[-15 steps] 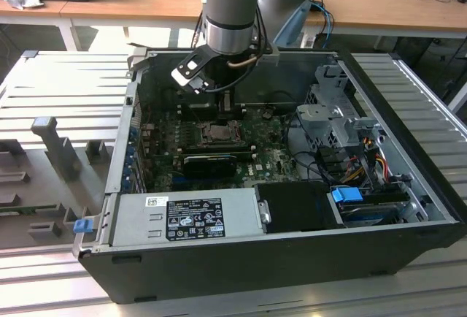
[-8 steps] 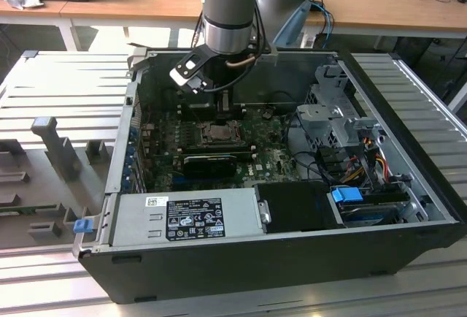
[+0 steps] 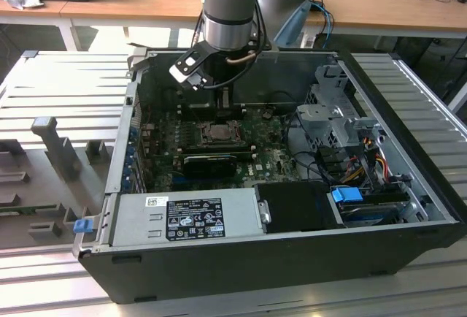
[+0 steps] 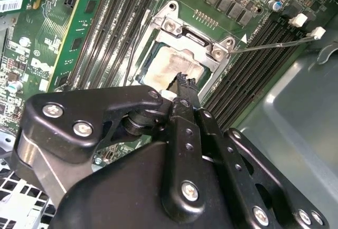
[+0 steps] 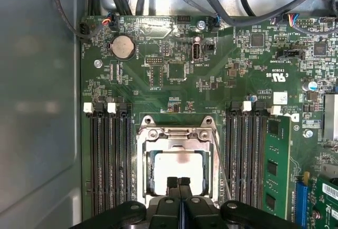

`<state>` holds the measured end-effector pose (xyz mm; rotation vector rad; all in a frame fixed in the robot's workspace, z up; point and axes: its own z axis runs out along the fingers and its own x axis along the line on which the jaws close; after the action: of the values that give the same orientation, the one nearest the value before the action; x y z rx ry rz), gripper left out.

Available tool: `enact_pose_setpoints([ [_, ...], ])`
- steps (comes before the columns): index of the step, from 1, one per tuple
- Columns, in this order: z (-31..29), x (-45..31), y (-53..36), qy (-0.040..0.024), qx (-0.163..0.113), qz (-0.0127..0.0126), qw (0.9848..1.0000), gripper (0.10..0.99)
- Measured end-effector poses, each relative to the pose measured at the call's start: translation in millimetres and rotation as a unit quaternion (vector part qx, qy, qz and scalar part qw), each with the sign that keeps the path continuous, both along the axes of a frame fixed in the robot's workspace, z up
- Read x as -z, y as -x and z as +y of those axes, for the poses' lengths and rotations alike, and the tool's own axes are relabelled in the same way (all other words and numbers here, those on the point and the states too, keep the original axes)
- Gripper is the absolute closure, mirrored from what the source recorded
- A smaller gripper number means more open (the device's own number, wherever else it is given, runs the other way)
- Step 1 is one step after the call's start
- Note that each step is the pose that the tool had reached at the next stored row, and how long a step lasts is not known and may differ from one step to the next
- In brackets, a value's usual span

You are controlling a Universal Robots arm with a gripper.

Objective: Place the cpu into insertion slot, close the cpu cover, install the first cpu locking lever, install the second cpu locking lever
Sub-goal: 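Install the first cpu locking lever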

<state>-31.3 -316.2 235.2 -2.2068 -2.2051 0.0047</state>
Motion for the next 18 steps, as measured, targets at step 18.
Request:
enact_pose_setpoints([
  [18,0.0,-31.8,0.0,-0.0001,0.0,-0.0001,1.0,0.98],
])
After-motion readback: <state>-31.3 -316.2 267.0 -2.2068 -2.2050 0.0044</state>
